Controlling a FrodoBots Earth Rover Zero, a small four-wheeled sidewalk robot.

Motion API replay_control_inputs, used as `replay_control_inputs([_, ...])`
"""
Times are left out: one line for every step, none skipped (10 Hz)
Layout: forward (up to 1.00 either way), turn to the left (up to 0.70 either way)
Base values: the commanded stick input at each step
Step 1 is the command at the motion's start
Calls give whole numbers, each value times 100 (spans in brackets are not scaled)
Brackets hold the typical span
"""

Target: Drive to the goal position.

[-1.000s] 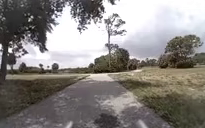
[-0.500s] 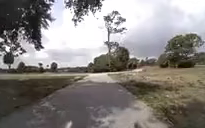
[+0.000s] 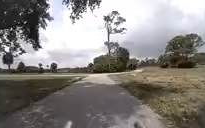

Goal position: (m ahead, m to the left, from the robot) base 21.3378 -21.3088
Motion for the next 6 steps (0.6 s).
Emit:
replay_control_inputs([70, 0])
replay_control_inputs([70, 0])
replay_control_inputs([70, 0])
replay_control_inputs([70, 0])
replay_control_inputs([85, 0])
replay_control_inputs([85, 0])
